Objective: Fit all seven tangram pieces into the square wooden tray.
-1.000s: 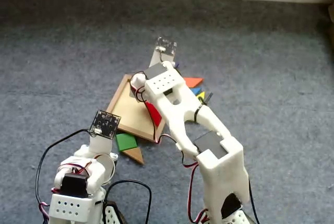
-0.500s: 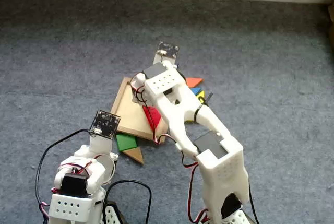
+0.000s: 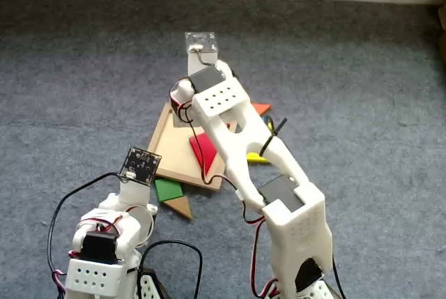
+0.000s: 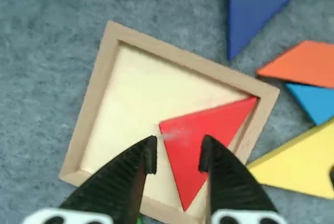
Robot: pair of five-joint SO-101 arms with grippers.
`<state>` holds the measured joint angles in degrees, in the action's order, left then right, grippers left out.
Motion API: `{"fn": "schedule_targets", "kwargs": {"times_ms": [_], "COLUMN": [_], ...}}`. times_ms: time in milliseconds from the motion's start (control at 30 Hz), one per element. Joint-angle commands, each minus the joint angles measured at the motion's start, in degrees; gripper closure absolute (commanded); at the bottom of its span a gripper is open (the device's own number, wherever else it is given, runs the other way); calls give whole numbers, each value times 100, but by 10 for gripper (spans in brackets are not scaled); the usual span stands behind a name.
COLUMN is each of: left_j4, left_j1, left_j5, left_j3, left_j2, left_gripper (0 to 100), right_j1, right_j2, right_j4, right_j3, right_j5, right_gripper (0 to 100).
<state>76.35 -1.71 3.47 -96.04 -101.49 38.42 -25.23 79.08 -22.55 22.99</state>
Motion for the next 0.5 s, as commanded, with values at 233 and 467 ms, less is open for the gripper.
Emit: {"fn": "schedule_targets", "kwargs": {"times_ms": [233,467], "left_j4": [35,35], "left_j1": [75,75], "left_j5": [44,44], "left_j3": [-119,-119], "left_j2": [-171,-171], "left_gripper": [993,993], "right_j1": [48,48], "right_j2": [-479,-945], "right_j4": [-1569,-901], "right_j3": [268,268], "right_j5": [-1284,-1336], "right_gripper": [994,994]}}
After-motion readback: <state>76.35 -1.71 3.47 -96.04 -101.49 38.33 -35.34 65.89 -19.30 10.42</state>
